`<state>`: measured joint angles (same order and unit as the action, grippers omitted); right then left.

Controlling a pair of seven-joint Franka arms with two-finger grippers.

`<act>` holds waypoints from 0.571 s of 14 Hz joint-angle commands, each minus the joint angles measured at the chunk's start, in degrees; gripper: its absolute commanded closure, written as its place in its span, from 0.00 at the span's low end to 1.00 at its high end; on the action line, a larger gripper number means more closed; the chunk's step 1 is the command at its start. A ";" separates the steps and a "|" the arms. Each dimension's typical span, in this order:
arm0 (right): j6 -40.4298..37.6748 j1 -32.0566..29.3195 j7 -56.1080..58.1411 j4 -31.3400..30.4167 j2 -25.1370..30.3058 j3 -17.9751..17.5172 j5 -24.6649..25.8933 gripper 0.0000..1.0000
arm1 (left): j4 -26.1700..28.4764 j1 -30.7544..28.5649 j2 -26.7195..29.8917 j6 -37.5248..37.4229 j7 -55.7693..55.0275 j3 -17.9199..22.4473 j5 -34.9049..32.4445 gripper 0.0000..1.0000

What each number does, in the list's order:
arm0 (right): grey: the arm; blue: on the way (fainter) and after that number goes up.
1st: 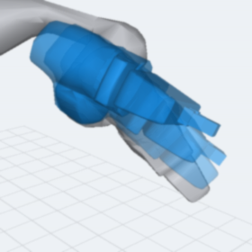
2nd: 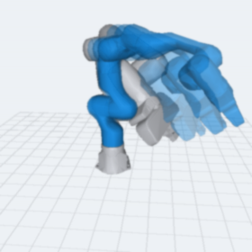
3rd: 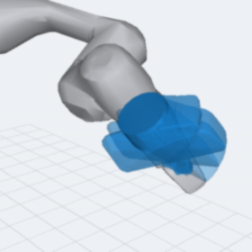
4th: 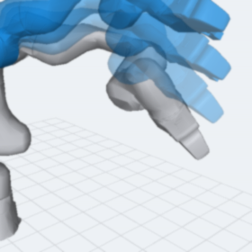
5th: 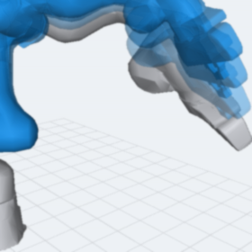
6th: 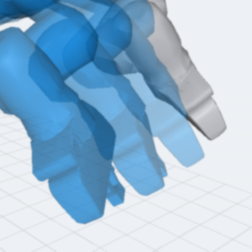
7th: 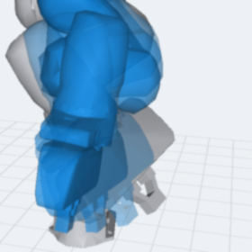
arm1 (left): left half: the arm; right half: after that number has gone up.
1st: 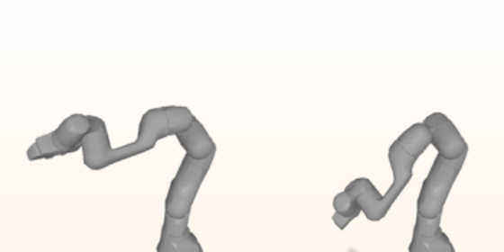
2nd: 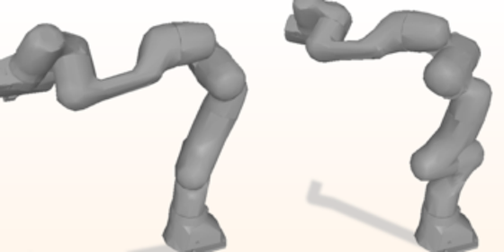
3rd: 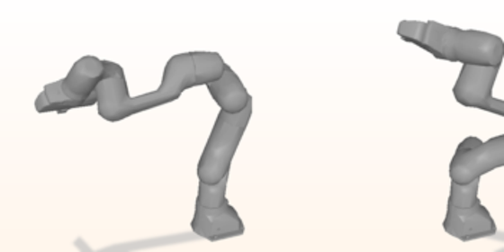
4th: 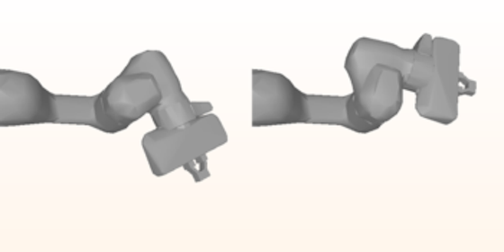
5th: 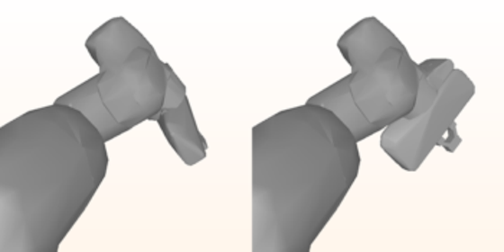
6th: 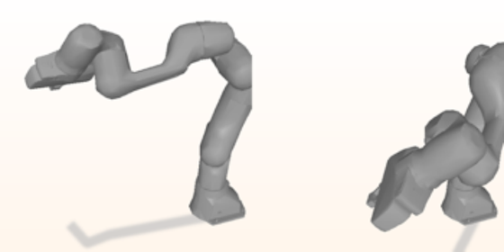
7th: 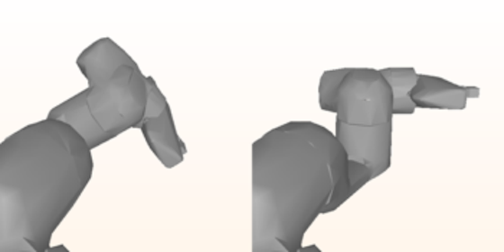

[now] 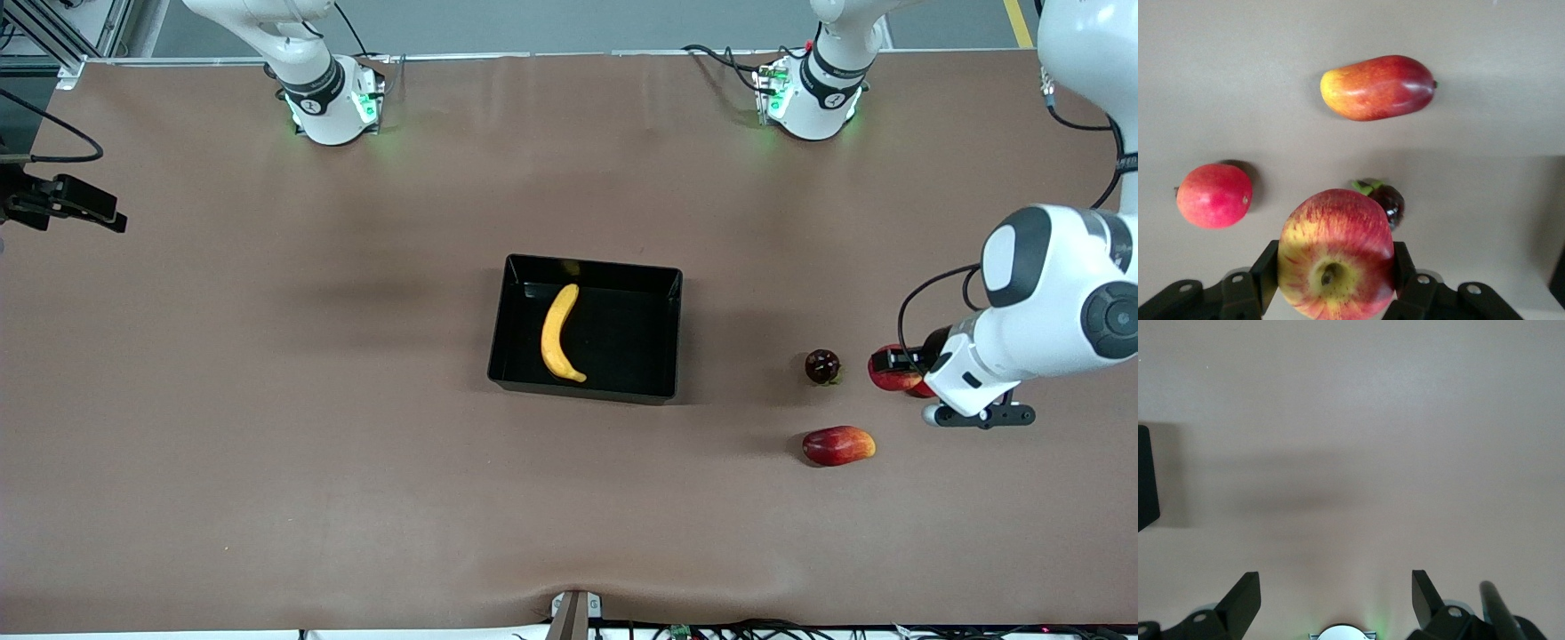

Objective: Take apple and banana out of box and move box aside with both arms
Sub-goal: 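Carry the apple out of the box toward the plum and red apple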

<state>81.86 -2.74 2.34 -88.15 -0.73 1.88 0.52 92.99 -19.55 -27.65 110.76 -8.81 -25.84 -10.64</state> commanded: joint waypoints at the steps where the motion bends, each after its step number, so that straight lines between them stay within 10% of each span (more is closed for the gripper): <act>1: 0.05 -0.86 -0.49 -0.01 0.12 -0.74 -0.78 0.00 | 0.35 -0.84 -2.92 3.40 0.46 -0.44 -4.46 1.00; 8: 1.20 -0.86 -0.32 -0.01 -0.06 -0.74 -3.77 0.00 | 4.83 -3.74 -8.82 12.10 0.37 -0.35 -8.61 1.00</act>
<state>82.51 -2.74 2.34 -88.15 -0.74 1.79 -1.95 95.65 -22.40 -36.39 119.98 -8.76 -25.71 -18.21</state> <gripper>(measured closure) 0.000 0.300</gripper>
